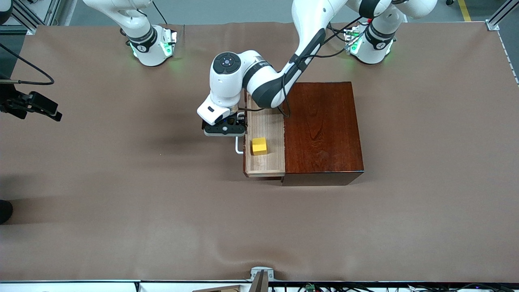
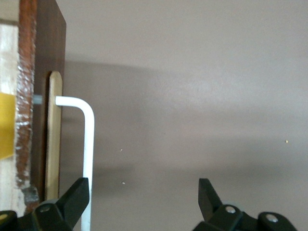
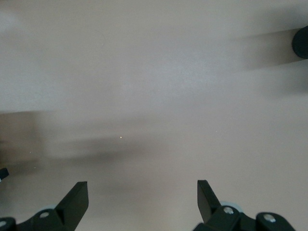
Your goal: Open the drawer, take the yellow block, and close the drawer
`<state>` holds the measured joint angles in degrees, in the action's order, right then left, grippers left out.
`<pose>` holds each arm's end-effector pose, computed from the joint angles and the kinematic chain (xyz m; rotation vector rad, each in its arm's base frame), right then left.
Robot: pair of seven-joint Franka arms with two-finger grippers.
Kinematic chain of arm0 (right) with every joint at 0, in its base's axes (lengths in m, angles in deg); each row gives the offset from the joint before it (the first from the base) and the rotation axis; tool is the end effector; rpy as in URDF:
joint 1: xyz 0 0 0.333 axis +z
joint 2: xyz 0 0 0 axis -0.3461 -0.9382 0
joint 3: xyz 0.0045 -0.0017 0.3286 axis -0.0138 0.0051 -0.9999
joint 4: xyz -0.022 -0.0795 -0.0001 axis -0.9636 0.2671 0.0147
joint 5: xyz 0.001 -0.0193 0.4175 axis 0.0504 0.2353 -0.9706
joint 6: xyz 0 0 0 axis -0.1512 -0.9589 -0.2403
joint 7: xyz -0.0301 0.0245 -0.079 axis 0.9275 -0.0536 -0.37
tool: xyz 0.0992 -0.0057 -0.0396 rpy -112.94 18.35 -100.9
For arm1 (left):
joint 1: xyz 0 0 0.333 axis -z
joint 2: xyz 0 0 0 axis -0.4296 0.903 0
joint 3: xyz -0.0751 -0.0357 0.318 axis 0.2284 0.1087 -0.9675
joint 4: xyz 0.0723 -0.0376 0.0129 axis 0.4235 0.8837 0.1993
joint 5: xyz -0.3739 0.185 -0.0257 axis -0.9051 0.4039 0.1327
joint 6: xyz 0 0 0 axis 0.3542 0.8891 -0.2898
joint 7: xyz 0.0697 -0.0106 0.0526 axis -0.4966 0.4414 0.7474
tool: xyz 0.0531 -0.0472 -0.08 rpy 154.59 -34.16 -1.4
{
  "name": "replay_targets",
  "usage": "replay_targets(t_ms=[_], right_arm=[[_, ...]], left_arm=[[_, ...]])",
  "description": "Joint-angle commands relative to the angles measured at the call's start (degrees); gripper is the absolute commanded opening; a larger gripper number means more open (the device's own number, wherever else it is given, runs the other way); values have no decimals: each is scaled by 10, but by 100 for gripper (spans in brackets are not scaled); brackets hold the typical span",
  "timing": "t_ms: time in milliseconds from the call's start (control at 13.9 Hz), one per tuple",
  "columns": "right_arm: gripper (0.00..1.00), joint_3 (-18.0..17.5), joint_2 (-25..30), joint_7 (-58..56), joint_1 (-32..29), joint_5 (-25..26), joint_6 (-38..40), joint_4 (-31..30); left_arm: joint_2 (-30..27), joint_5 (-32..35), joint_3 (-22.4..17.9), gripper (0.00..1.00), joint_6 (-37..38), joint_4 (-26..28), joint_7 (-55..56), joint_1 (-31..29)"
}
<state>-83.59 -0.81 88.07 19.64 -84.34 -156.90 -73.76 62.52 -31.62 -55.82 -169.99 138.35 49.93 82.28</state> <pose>0.5896 -0.0214 0.6414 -3.1236 0.1404 -0.0222 0.4772 -0.6653 0.3244 2.9410 0.0846 0.2037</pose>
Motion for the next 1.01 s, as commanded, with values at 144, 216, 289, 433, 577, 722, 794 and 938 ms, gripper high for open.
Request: replay_targets(t_ms=[144,216,289,433,577,722,794,938], right_arm=[[100,-5,10,-2,-8,-1,-1,-4],[100,-5,10,-2,-7,-1,-1,-3],[100,-5,10,-2,-6,-1,-1,-3],[100,-5,10,-2,-6,-1,-1,-3],[100,-5,10,-2,-5,-1,-1,-3],[100,-5,10,-3,-6,-1,0,-4],[100,-6,8,-3,-4,-1,-1,-4],[100,-6,4,-3,10,-1,-1,-5]], left_arm=[[-37,-8,-4,100,51,-9,4,-9],[-49,-9,-4,100,61,-9,4,-18],[-62,-9,-4,100,73,-9,4,-22],[-101,-9,-4,100,104,-8,4,-45],[-138,-5,-4,100,161,-2,4,-72],[-167,-4,-7,100,224,2,-4,-100],[-177,-4,-6,100,240,2,-7,-120],[-201,-4,-5,100,261,17,-19,-165]])
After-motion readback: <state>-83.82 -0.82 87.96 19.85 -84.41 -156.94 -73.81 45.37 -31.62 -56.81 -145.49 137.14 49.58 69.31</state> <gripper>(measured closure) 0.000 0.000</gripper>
